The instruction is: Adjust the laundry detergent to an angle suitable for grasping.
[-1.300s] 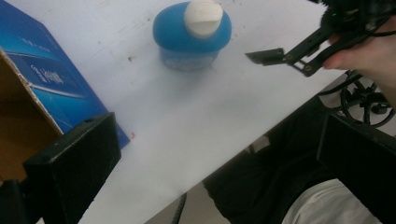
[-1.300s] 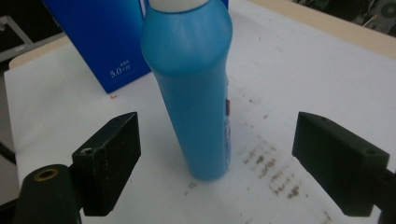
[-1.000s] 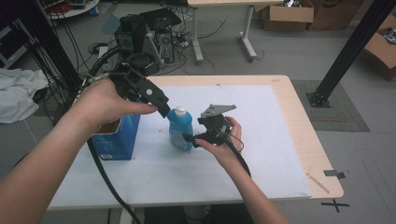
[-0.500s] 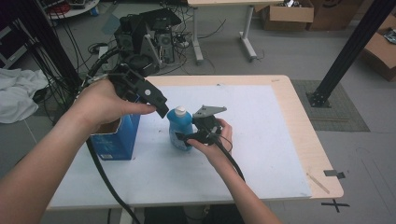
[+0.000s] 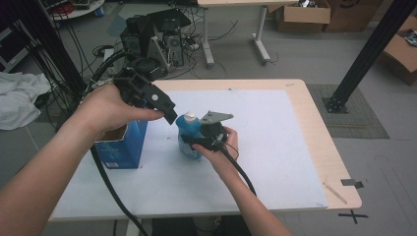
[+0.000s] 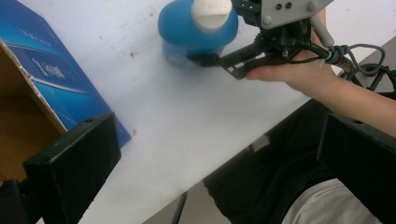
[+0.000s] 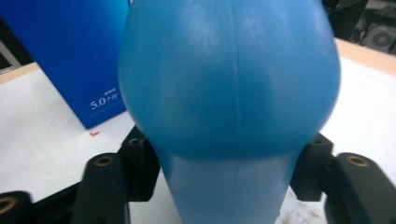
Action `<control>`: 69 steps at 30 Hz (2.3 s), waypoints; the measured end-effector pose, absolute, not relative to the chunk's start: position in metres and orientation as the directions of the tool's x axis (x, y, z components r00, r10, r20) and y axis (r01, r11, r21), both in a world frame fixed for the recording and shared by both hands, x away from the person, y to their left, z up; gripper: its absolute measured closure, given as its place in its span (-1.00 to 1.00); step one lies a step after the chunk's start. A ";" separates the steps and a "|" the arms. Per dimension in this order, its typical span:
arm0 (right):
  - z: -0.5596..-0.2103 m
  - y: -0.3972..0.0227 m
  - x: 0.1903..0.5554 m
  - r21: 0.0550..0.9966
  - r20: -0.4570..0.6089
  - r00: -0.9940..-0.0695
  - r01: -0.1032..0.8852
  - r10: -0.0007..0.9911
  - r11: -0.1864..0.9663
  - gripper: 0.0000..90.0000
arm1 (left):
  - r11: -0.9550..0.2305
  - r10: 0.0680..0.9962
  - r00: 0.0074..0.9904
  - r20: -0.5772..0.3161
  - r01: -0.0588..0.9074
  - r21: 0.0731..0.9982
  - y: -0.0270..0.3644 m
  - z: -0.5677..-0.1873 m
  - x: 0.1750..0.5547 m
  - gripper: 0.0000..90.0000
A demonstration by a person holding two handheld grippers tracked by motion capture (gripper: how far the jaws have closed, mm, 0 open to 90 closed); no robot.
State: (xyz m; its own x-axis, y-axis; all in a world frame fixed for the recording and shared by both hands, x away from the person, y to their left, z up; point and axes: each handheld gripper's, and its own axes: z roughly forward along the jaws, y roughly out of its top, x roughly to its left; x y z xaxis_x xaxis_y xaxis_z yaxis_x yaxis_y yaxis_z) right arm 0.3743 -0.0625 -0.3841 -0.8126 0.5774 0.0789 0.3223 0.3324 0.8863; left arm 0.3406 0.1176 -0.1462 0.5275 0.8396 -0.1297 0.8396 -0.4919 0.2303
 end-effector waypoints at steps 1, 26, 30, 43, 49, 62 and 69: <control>-0.385 -0.062 0.374 0.890 0.076 -0.813 0.317 0.578 0.329 -0.11 | -0.493 0.839 0.529 -0.131 0.839 0.229 0.118 -0.146 0.341 -1.00; -0.382 -0.075 0.379 0.890 0.010 -0.958 0.139 0.287 0.434 -0.02 | -0.502 0.829 0.541 -0.141 0.832 0.238 0.128 -0.148 0.340 -1.00; -0.382 -0.081 0.377 0.892 0.017 -0.977 0.112 0.214 0.437 -0.02 | -0.510 0.824 0.548 -0.142 0.827 0.234 0.127 -0.148 0.340 -1.00; -0.376 -0.090 0.365 0.893 -0.006 -0.999 0.013 0.041 0.450 -0.01 | -0.539 0.805 0.576 -0.143 0.811 0.230 0.121 -0.152 0.341 -1.00; -0.377 -0.090 0.361 0.892 -0.019 -0.999 -0.004 0.029 0.452 -0.01 | -0.546 0.801 0.582 -0.142 0.806 0.228 0.118 -0.154 0.341 -1.00; -0.382 -0.090 0.362 0.890 -0.008 -1.000 0.000 0.017 0.456 -0.04 | -0.562 0.789 0.598 -0.139 0.795 0.226 0.115 -0.157 0.342 -1.00; -0.381 -0.094 0.360 0.897 0.000 -0.999 0.018 0.041 0.443 -0.37 | -0.562 0.790 0.597 -0.139 0.796 0.226 0.114 -0.156 0.341 -1.00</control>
State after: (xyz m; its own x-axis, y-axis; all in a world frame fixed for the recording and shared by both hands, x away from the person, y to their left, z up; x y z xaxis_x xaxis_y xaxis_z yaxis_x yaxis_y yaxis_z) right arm 0.3601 -0.0941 -0.3809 -0.9992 0.0407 -0.0002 0.0179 0.4426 0.8965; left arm 0.3414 0.1144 -0.1555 0.5970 0.7900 -0.1395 0.7960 -0.5615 0.2261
